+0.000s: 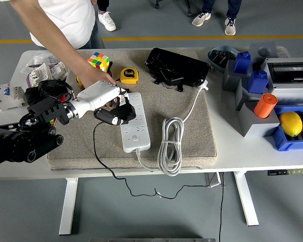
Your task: Put the plug near the board,insert it into the board,press the button,pull the plug out
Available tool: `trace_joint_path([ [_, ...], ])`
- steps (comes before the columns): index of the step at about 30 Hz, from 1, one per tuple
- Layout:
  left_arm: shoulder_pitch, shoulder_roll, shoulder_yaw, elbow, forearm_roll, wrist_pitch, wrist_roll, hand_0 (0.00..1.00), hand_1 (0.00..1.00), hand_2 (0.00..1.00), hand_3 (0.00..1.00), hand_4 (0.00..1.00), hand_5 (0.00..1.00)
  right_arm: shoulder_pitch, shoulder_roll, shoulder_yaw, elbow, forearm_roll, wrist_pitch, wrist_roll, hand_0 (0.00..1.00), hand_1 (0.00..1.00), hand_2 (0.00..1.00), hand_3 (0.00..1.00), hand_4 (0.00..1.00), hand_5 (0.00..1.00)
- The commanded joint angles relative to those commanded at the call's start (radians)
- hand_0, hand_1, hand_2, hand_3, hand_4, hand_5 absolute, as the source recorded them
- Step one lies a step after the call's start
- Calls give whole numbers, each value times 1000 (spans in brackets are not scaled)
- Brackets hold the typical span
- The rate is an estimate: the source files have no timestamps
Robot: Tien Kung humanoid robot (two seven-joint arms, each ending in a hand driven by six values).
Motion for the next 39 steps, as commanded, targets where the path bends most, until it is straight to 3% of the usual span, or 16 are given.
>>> trace_joint_path([
  [10,7,12,5,18,2,0,0,287,301,339,519,824,130,0,1,1,0,-2,0,1,703,706,688,581,998,559],
  [32,5,7,16,25,8,3,3,304,322,355,519,826,136,0,3,9,4,-6,0,2,704,705,688,581,998,558],
  [33,4,7,17,26,8,2,4,367,377,383,522,828,135,1,3,10,4,-6,0,2,703,705,688,581,998,556],
  [39,0,5,24,32,10,6,8,386,398,395,524,828,135,1,3,12,4,-7,0,2,703,705,688,581,998,556],
])
